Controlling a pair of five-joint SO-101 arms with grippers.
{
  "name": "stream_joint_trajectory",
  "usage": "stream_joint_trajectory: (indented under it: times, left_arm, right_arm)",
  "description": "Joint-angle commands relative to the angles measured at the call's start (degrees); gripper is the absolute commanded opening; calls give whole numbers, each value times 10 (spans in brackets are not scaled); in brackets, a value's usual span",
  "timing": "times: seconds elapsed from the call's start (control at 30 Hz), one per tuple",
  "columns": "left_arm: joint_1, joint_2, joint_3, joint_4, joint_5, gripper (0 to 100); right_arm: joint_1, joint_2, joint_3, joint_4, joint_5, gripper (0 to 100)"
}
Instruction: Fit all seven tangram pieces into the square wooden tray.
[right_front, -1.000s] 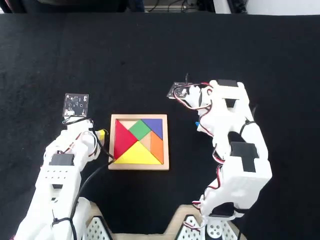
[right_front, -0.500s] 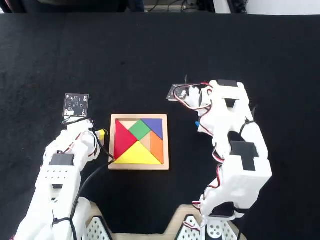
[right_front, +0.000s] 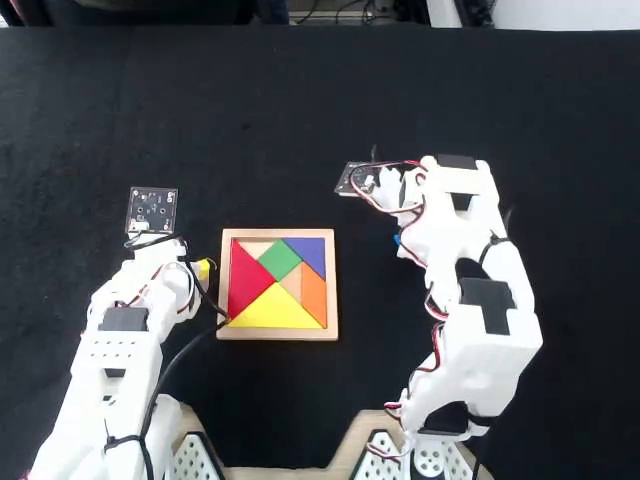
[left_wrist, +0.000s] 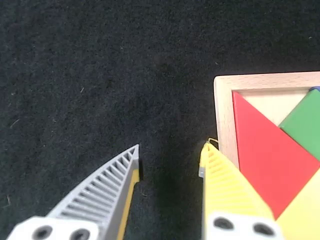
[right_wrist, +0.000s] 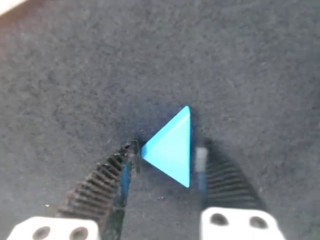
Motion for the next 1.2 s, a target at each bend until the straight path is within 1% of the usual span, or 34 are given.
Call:
stream_joint_trajectory:
  times: [0.0,0.33,0.4,0.5,0.57,0.67,0.77,0.9,1.03,1.17]
  left_arm:
    - [6,2,-3,-8,0,202]
    - [6,2,-4,-8,0,202]
    - [6,2,-4,-8,0,202]
    - [6,2,-5,-8,0,202]
    - [6,2,-5,-8,0,202]
    - [6,2,-5,-8,0,202]
    - [6,2,-5,-8,0,202]
    - [1,2,-5,-8,4,202]
    - [0,2,-5,-8,4,202]
    - [-1,2,-4,-7,5,201]
  right_arm:
    - [-16,3,4,6,10,41]
    - [-17,0,1,5,10,32]
    - [-18,-5,-18,11,8,32]
    - [-18,-36,-51,35,-2,32]
    - [-34,-65,-73,56,-20,32]
    - [-71,-107,-90,87,-29,31]
    - [-129,-136,-91,98,-30,31]
    - [-210,-145,-102,96,-63,31]
    - [-273,-124,-146,98,-96,31]
    - [-314,-57,-218,100,-124,31]
